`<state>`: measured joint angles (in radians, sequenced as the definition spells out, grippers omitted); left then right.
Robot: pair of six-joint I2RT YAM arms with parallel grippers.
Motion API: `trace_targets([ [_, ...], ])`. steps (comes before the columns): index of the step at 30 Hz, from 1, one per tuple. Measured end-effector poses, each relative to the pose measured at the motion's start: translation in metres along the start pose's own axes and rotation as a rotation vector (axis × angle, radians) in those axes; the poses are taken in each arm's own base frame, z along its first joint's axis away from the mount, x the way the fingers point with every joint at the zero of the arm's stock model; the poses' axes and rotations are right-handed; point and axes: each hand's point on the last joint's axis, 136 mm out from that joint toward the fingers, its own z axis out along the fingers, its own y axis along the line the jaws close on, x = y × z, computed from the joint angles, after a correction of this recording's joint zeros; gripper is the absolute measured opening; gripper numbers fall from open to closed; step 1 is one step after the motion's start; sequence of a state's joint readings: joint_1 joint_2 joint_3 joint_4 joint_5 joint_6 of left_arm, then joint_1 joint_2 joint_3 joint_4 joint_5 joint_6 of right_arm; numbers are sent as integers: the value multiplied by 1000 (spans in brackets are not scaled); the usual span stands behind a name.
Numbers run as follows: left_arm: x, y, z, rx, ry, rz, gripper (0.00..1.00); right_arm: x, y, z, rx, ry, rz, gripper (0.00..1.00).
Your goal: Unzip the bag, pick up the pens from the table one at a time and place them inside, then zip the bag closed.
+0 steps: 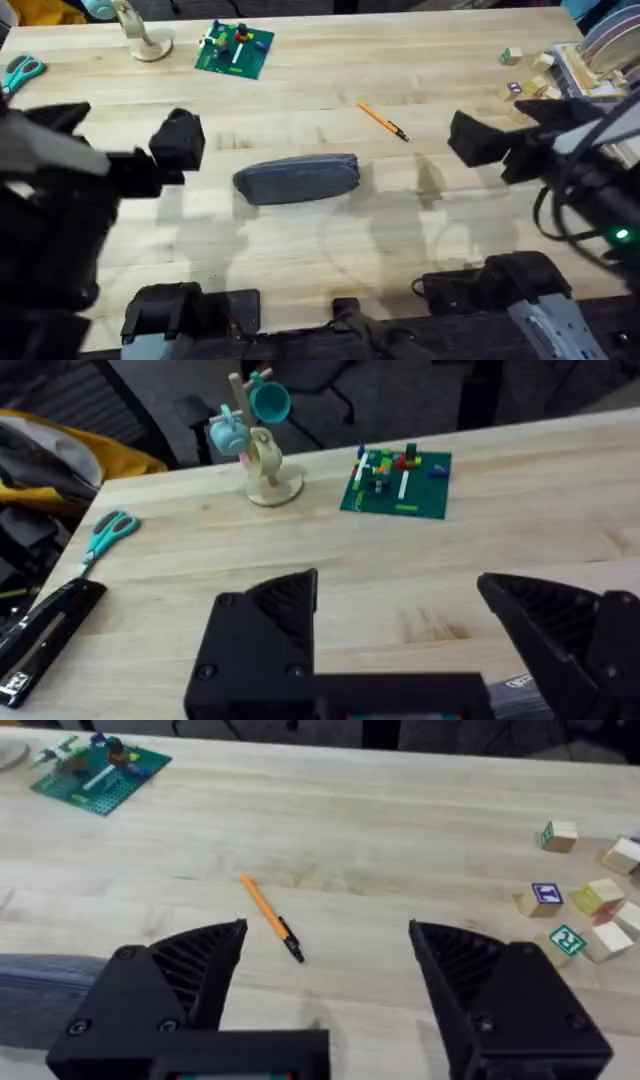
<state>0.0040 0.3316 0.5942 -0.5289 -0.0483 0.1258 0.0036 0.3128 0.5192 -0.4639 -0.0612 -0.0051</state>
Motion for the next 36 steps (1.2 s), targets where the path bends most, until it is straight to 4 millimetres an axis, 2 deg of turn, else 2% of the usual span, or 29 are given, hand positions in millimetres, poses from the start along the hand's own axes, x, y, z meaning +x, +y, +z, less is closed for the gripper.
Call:
trace_targets([
  [6,-20,2,9,15,100,8,994,-25,0,3,-1,67,4,998],
  [9,-21,1,19,24,166,11,992,-28,-1,6,-2,104,3,998],
  [15,-6,-2,44,40,291,17,993,-21,0,12,-8,146,-3,997],
  [20,6,-5,54,51,347,19,993,-21,0,12,-9,146,-3,997],
  [31,-2,-14,60,106,311,20,994,-22,1,11,-5,146,105,996],
  [32,1,-15,59,113,322,28,993,-21,4,11,-24,150,130,997],
  [33,12,-17,54,127,373,29,993,-13,12,9,-66,188,146,996],
  [36,21,-18,50,142,407,78,993,-12,19,8,-103,197,154,996],
])
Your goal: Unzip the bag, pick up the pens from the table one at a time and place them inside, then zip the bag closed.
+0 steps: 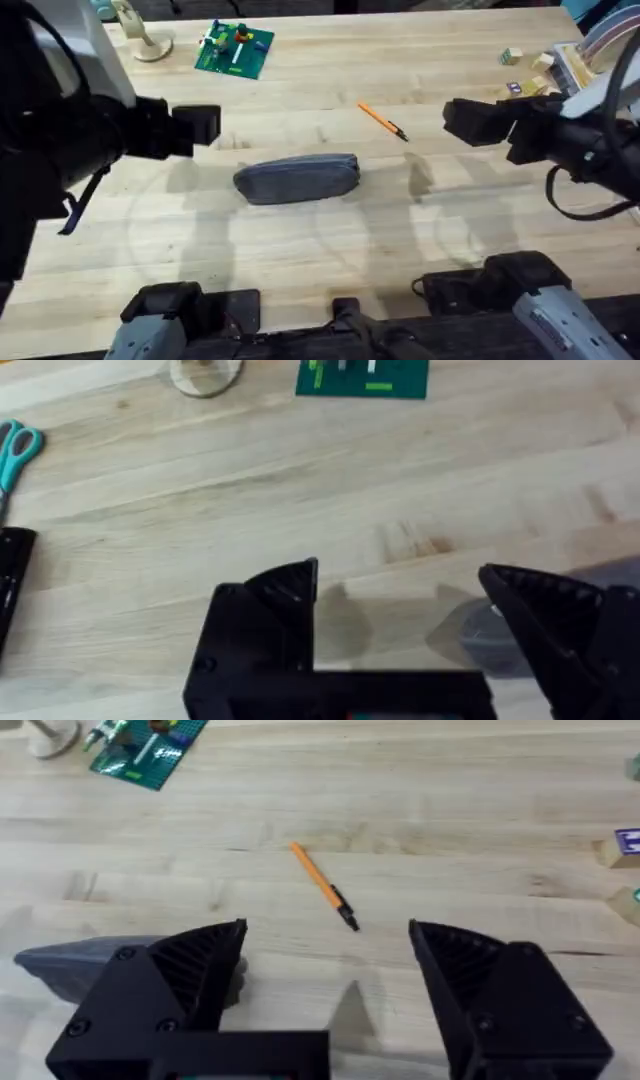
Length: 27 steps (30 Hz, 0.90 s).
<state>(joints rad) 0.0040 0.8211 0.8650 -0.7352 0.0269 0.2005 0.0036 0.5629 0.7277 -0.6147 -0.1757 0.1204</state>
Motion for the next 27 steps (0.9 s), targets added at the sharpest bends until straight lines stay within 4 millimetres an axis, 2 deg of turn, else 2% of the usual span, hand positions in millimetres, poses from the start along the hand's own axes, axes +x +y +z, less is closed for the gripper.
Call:
trace_targets([
  [6,20,-7,-1,40,79,128,993,0,3,-1,-18,4,-1,995],
  [13,44,-38,-8,231,135,324,993,0,5,-1,-25,4,-34,996],
  [19,69,-52,-17,341,198,474,993,0,5,-1,-27,4,-51,996],
  [27,65,-53,-13,353,173,547,993,0,5,-1,-27,4,-54,996],
])
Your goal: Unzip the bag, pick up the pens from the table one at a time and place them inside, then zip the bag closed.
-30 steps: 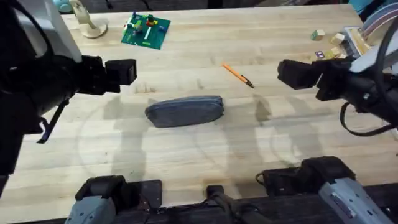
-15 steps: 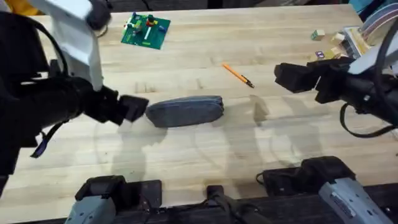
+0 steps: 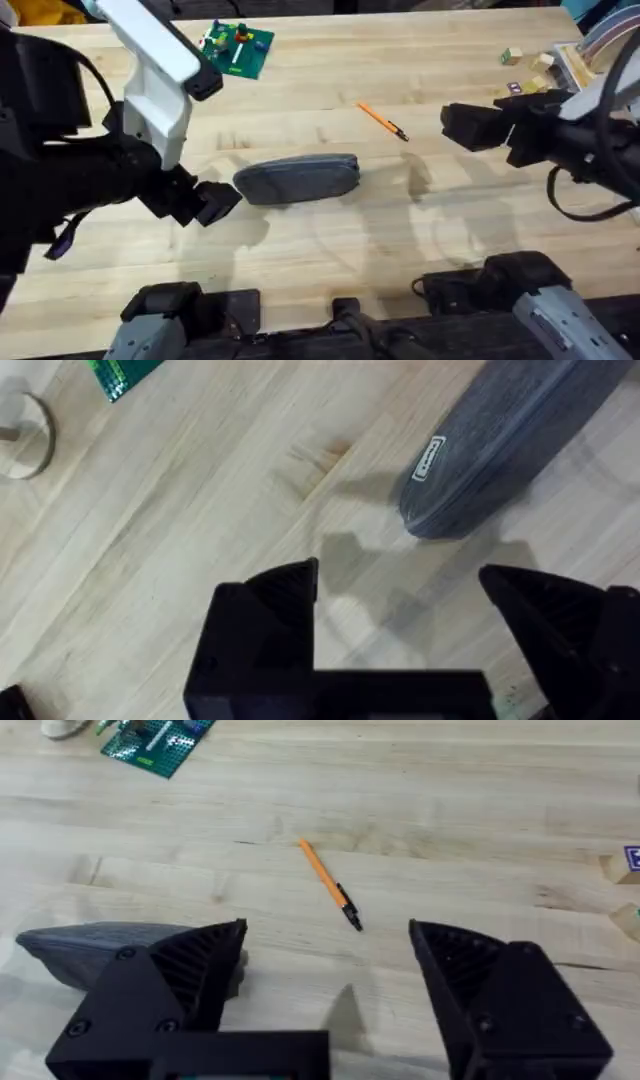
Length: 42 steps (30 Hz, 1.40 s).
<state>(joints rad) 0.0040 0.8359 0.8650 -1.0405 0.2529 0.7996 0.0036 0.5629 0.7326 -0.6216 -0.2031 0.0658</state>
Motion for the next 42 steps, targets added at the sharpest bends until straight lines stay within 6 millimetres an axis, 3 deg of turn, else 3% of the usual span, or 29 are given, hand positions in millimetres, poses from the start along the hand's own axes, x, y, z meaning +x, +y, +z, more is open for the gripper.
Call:
trace_targets([
  [5,2,-5,0,23,7,6,992,0,0,0,0,0,-3,996],
  [13,-11,-16,5,111,-65,113,993,0,0,0,0,0,-7,996],
  [28,-8,-41,51,420,-81,295,994,0,0,0,0,0,-7,996],
  [37,-3,-43,80,516,-76,304,993,0,0,0,0,0,-7,997],
  [42,-3,-46,84,549,-81,292,993,0,0,0,0,0,-7,996],
])
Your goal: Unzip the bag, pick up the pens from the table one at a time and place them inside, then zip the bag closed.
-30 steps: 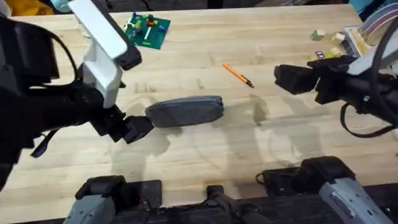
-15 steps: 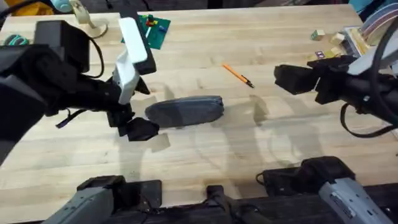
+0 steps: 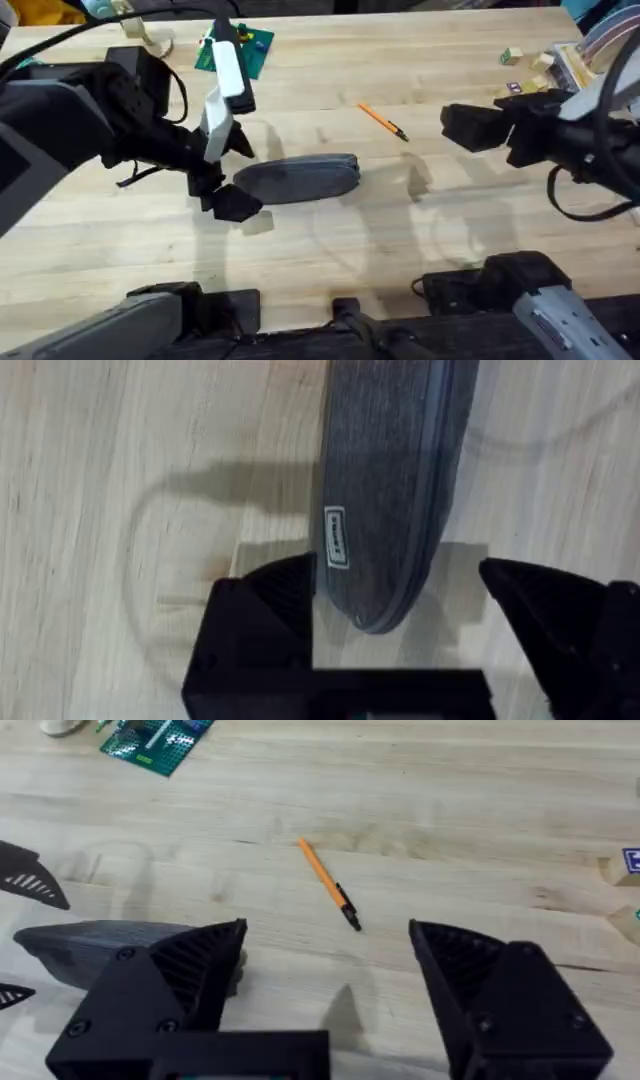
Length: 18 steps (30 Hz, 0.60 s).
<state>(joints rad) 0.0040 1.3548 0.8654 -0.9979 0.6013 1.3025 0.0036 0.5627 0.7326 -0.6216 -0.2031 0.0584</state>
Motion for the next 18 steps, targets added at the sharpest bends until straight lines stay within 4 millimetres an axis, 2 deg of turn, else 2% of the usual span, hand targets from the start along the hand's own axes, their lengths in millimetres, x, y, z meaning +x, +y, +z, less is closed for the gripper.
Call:
trace_targets([
  [11,-3,-1,0,5,-15,0,992,0,0,0,0,-1,-1,998],
  [13,-2,-1,0,4,-13,0,818,0,0,0,0,-1,-1,998],
  [16,-2,0,0,2,-9,5,359,0,0,0,0,-1,-1,997],
  [18,-2,1,0,-4,-10,11,87,0,0,0,0,-1,0,997],
])
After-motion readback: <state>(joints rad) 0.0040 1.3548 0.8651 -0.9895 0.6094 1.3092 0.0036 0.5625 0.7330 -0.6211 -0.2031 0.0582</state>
